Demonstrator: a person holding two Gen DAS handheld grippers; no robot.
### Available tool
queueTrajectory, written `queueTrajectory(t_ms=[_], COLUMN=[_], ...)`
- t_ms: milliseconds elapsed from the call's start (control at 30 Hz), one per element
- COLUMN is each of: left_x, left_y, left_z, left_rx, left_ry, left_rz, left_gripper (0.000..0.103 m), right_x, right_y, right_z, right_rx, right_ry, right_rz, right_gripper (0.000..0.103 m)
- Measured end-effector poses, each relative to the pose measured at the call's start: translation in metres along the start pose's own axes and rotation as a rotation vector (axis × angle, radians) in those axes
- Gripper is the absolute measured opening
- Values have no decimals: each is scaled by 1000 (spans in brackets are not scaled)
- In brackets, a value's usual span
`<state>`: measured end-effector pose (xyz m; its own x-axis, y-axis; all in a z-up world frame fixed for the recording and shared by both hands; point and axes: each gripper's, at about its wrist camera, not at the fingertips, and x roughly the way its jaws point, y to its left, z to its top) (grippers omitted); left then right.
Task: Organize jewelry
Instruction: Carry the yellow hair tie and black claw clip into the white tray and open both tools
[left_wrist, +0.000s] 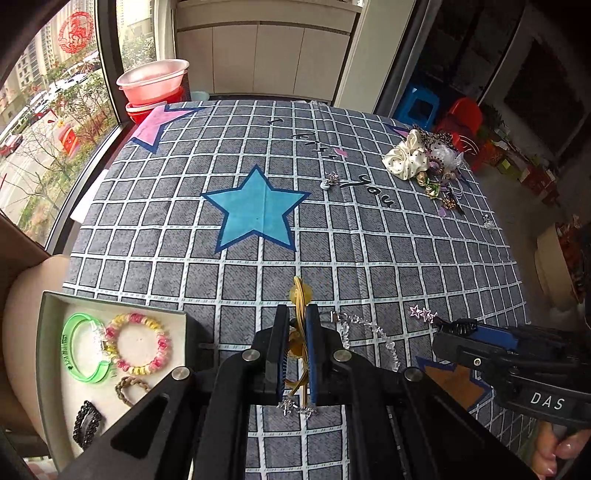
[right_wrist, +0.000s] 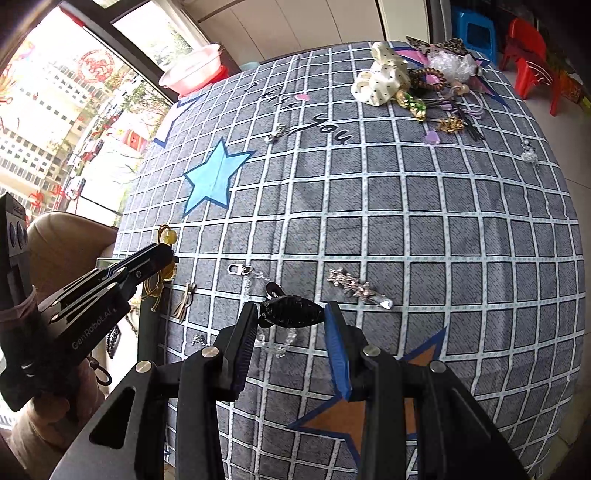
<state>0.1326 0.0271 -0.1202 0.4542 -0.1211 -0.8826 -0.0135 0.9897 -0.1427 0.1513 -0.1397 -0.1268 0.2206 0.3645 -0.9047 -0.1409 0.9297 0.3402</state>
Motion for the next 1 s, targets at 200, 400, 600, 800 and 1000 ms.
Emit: queueTrajectory(t_ms=[200,400,600,800,1000], left_x=[-32,-54,-64,-59,-44], left_y=[54,110,159,191,206], left_z=[-40,-88,-135,-168,-179], left_rx=[-92,-198,-316,-386,-418], left_ry=[-3,26,61,89,103], left_rz=[70,141,209,246,254], left_gripper=[16,16,16,16,16], right_x=[18,45,77,111,139], right_y=[60,125,187,229,252], right_z=[-2,-12,-32,-52,-60], right_rx=[-109,-222,-333,-423,-473], right_ry=[36,86,151,210,236], right_rz=[52,106,145,145,113], right_gripper=[40,40,40,40,40])
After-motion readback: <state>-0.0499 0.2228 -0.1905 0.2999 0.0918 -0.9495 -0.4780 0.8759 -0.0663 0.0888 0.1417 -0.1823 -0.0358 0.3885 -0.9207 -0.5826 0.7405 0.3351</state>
